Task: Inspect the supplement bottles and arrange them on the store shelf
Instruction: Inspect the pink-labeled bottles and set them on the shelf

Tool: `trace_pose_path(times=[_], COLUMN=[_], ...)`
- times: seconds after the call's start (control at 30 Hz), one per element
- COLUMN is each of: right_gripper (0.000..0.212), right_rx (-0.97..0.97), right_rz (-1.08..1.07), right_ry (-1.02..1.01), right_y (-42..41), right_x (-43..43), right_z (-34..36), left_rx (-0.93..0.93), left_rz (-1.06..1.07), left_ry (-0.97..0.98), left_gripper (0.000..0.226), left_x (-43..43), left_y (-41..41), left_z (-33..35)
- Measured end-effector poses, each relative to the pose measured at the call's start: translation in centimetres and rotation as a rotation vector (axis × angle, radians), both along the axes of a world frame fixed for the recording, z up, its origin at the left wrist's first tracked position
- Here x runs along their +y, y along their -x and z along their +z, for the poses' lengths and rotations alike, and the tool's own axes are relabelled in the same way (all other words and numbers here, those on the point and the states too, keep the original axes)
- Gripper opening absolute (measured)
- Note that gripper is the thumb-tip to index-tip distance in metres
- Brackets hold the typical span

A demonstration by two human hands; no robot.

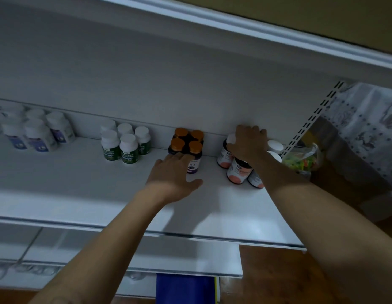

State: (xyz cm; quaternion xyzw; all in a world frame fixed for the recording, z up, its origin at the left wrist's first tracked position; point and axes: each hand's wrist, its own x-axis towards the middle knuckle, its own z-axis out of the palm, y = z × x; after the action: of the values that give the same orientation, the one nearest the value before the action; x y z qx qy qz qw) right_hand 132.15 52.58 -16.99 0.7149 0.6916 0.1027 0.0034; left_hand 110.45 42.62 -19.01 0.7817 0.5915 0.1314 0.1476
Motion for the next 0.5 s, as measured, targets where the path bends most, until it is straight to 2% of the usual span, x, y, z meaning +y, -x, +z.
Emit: trace_pose_path(times=[0.23, 0.5], right_gripper=[0.055, 0.048], right_rx=[0.027, 0.289], right_rz=[-0.021, 0.040], right_ry=[0.015, -0.142], right_y=[0.2, 1.2], right_x=[-1.7, -5.4], right_z=[-0.2, 0.4], left_rx=[-0.076, -0.138], left_rz=[-0.012, -0.029], left_ry=[-0.019, -0.055], left_gripper=[0.062, 0.058], left_x=[0.6, 0.2], left_y=[1.9, 2.6], left_z=[-0.6, -0.4])
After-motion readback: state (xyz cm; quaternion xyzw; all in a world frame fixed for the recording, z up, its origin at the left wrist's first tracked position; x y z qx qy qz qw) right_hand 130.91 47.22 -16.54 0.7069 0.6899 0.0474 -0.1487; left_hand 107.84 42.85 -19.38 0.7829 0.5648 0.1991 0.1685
